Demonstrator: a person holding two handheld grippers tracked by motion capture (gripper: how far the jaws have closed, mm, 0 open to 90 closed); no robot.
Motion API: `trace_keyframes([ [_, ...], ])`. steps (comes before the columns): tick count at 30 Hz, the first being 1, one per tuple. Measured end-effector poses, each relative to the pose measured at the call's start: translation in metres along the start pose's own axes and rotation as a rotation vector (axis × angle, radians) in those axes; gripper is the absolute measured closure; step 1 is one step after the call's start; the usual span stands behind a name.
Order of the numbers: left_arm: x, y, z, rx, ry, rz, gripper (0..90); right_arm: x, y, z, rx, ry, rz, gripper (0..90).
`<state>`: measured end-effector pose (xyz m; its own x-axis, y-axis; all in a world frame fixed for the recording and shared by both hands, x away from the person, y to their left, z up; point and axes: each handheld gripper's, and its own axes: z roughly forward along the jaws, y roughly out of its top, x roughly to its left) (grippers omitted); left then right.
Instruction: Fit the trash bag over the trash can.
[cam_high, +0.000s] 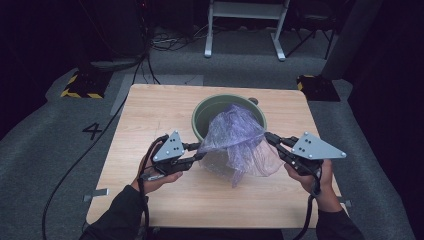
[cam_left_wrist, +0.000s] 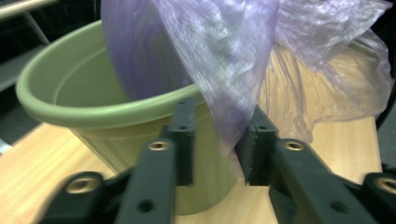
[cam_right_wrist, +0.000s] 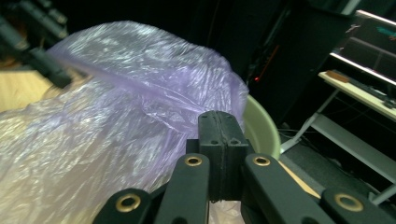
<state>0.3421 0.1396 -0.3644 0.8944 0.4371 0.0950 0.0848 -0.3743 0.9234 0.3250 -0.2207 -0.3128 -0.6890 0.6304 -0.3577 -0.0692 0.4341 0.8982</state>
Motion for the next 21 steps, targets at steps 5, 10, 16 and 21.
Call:
trace_keyframes([
  [5,-0.006,-0.004,-0.002,-0.036,-0.034,-0.069,37.7,-0.003,0.000,0.000,0.000,-0.039,0.026,90.0],
  [10,-0.019,-0.008,0.012,0.047,-0.032,-0.030,22.2,-0.003,-0.002,0.003,-0.003,-0.043,0.055,90.0],
  [16,-0.019,-0.012,0.024,0.093,-0.024,-0.023,52.6,-0.002,-0.002,0.001,-0.019,-0.048,0.067,90.0],
  [21,-0.018,-0.009,0.015,0.033,-0.026,0.000,86.8,-0.003,-0.003,0.001,-0.015,-0.052,0.074,75.0],
])
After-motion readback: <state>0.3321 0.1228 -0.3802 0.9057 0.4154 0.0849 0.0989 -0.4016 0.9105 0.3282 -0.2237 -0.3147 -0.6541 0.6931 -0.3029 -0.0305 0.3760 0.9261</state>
